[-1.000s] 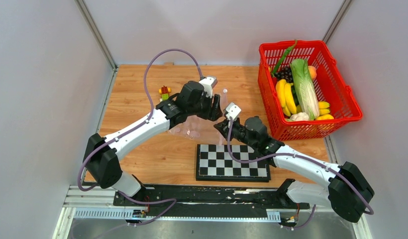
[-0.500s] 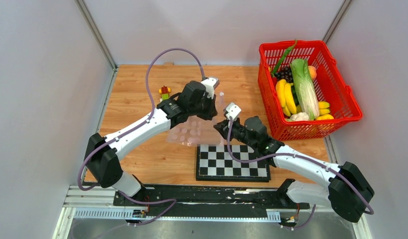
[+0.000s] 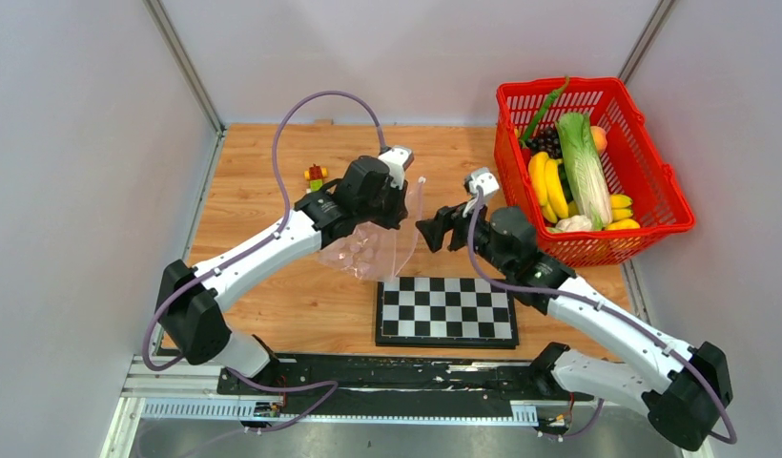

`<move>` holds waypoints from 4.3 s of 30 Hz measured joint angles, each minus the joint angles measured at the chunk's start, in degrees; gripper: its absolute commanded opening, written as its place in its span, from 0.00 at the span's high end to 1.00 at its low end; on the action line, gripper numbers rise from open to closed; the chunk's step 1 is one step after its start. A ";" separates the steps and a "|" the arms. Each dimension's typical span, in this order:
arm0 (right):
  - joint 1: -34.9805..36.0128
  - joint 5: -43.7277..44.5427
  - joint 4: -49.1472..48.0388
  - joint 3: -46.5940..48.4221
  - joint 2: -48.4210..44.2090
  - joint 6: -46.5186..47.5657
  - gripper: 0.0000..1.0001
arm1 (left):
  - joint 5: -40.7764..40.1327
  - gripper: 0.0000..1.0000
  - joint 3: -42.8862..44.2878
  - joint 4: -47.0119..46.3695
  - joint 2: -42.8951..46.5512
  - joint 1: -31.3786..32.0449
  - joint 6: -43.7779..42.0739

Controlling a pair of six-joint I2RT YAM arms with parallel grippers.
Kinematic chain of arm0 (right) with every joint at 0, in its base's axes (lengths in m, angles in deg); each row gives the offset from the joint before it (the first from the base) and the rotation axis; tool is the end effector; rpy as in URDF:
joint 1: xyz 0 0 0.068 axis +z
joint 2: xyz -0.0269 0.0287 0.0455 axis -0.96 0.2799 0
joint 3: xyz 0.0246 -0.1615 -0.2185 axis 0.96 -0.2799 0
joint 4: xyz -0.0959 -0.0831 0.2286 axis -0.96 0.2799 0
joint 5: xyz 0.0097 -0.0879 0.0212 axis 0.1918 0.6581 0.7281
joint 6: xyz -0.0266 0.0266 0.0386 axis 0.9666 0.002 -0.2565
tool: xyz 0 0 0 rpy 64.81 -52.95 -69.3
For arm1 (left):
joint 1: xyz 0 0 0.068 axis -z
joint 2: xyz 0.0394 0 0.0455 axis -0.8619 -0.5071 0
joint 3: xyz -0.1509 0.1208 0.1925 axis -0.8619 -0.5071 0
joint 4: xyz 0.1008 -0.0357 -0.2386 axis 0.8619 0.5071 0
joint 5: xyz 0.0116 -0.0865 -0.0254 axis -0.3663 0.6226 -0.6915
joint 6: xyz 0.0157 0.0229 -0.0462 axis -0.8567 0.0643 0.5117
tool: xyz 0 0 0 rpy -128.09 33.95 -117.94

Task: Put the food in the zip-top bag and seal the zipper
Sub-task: Open the zipper of the food storage bag at the center of the board, then pick up the fake vegetable from the bin.

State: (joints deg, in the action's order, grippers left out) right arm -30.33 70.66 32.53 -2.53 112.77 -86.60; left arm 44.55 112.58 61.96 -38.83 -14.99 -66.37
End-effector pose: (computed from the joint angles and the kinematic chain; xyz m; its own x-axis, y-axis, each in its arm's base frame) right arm 0.1723 0.1607 0.3123 -0.2636 0.0163 -0.9645 -0.6143 0.7680 0.1809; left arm 0.2442 -0.2399 0.3266 -0.6130 0.1353 -0.7784 0.5234 0.8076 -0.2718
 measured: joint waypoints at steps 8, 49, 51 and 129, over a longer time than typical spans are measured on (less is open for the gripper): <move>-5.03 -0.48 6.51 3.02 7.19 -13.22 0.41 | 0.48 1.00 -0.83 -0.26 1.86 0.00 -0.39; -4.09 3.32 8.87 10.36 19.21 -28.04 1.00 | -9.55 0.48 -2.54 6.08 1.73 5.51 -5.25; -4.09 3.34 9.22 10.47 19.47 -28.26 1.00 | -11.47 0.55 -2.54 7.13 1.70 6.29 -5.55; -42.01 8.59 34.25 43.17 25.64 6.69 0.03 | -16.57 1.00 -8.39 0.74 5.42 2.58 2.27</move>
State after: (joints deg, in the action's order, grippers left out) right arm -72.34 79.25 66.78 40.63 138.41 -79.91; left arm 27.99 104.19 62.70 -33.41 -12.41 -64.09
